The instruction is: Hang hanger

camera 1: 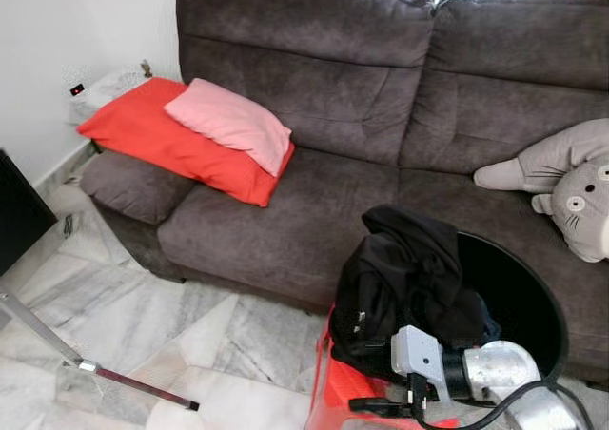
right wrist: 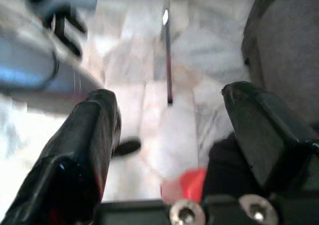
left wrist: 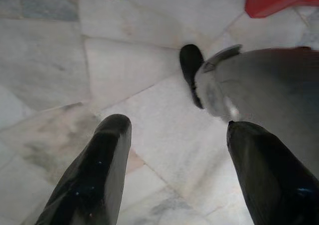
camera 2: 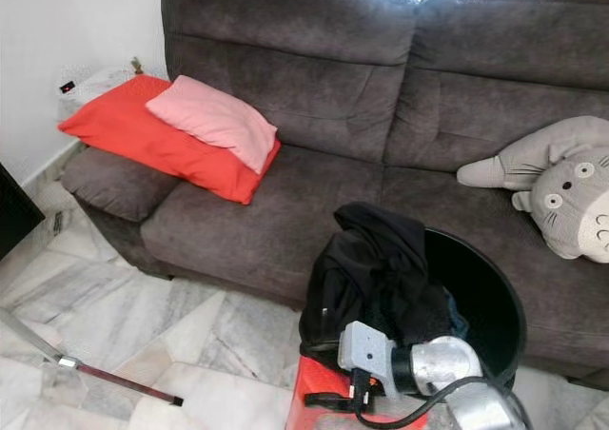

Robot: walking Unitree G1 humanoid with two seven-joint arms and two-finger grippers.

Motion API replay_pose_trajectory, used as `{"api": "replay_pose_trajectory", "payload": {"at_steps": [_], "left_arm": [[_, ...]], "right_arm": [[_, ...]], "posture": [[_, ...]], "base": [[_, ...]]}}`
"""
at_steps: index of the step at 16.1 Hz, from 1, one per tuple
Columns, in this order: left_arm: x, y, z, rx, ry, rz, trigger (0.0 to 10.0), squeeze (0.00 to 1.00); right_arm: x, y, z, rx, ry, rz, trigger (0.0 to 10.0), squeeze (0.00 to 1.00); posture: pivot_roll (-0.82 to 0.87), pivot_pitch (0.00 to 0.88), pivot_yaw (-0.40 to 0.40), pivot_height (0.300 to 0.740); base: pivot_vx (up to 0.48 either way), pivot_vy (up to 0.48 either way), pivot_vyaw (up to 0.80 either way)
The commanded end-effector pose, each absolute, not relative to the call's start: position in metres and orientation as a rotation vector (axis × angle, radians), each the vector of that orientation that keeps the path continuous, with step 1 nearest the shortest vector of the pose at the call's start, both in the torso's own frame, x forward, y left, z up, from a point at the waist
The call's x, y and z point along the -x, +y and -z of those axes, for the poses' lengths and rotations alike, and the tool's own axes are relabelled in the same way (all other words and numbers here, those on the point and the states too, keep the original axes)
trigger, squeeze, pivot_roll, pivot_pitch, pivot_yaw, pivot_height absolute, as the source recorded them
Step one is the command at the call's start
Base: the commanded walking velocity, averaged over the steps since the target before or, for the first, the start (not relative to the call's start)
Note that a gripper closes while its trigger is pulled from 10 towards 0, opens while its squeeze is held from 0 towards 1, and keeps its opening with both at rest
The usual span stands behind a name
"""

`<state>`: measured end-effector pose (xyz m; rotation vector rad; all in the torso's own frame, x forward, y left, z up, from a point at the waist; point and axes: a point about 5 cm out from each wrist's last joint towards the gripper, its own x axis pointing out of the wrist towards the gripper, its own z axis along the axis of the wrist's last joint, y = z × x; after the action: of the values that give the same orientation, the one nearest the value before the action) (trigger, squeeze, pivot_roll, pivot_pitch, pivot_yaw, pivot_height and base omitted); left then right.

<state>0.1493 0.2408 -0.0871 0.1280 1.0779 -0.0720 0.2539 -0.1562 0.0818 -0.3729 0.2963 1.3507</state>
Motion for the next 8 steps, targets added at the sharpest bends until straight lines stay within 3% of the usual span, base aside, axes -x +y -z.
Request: {"api": "replay_pose_trajectory", "payload": {"at_steps": [1,6,8], "left_arm": [[-0.152,0.222,0.092,-0.126,1.099,0.098,10.0,0.0],[-0.161,0.166,0.097,-0.108,1.084,0.155,10.0,0.0],[-0.161,0.138,0.098,-0.098,1.082,0.184,10.0,0.0]], "right_arm": [[-0.26,-0.148,-0.101,0.297,0.174,-1.313,10.0,0.0],[-0.26,-0.129,-0.11,0.208,0.089,-1.308,10.0,0.0],[-0.282,-0.126,-0.118,0.195,0.002,-1.089,10.0,0.0]], "posture": [[-0.09,0.09,0.054,0.74],[-0.08,0.081,0.059,0.74],[-0.08,0.081,0.064,0.74]], "base": [[0.0,0.0,0.0],[0.0,0.0,0.0],[0.0,0.0,0.0]]}}
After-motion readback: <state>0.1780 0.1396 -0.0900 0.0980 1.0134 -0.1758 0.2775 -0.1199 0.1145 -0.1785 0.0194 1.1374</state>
